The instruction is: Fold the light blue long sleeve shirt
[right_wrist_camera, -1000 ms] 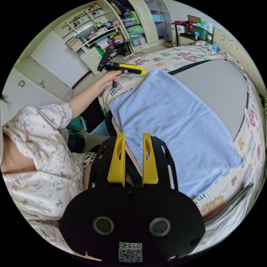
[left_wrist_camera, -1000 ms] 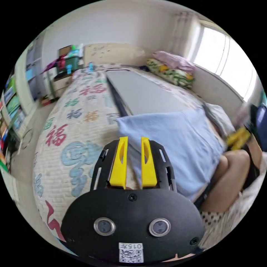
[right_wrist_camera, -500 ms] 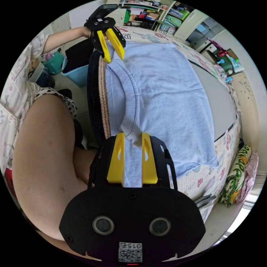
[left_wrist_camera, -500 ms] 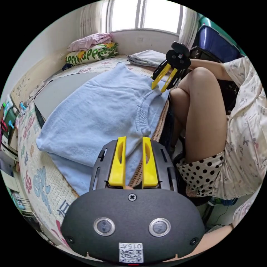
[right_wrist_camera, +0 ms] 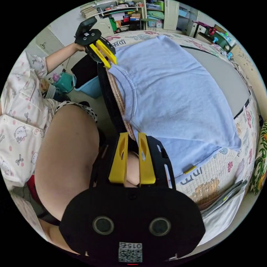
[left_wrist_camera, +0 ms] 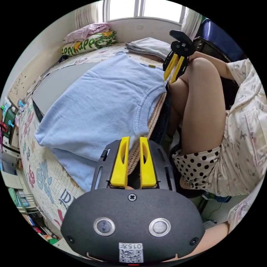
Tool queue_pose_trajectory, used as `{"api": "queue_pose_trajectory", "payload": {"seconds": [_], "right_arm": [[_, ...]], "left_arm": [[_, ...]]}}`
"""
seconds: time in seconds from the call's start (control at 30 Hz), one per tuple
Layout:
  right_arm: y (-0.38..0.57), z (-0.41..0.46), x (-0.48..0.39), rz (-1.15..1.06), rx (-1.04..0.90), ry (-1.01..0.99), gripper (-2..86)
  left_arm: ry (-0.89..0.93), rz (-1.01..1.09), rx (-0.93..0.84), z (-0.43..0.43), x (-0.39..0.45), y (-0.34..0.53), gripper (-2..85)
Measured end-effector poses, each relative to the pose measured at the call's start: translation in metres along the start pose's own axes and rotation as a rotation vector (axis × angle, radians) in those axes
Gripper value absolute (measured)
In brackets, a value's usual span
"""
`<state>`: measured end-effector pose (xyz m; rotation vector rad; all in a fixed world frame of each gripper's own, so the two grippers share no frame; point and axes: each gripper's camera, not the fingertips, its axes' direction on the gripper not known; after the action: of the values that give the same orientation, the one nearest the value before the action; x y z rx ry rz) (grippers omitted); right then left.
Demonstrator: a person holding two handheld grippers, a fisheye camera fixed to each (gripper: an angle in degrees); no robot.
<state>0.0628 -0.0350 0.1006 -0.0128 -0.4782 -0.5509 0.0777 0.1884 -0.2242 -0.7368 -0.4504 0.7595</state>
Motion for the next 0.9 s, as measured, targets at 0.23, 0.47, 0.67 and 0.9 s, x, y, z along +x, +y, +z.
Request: {"api": "queue_pose_trajectory", "payload": {"seconds": [0.23,0.47,0.67,0.9], "right_arm": [[-0.001,-0.221,0.18,0.656,0.521,-0.038,9.9],[-0.095,-0.313,0.327,0.981,0.69,-0.212,12.2],[-0.183,-0.363,0.397,1.078,0.749,-0.312,4.1],[-0.268,-0.406,0.425,1.218,0.792,-0.277,2.3]], "left_arm": [[0.115,0.111,0.256,0.051,0.042,-0.082,8.6],[0.01,0.202,0.134,0.192,0.078,-0.152,9.2],[0.034,0.111,0.181,0.23,0.057,-0.137,5.8],[-0.051,0.148,0.211,0.244,0.056,-0.144,2.3]]}}
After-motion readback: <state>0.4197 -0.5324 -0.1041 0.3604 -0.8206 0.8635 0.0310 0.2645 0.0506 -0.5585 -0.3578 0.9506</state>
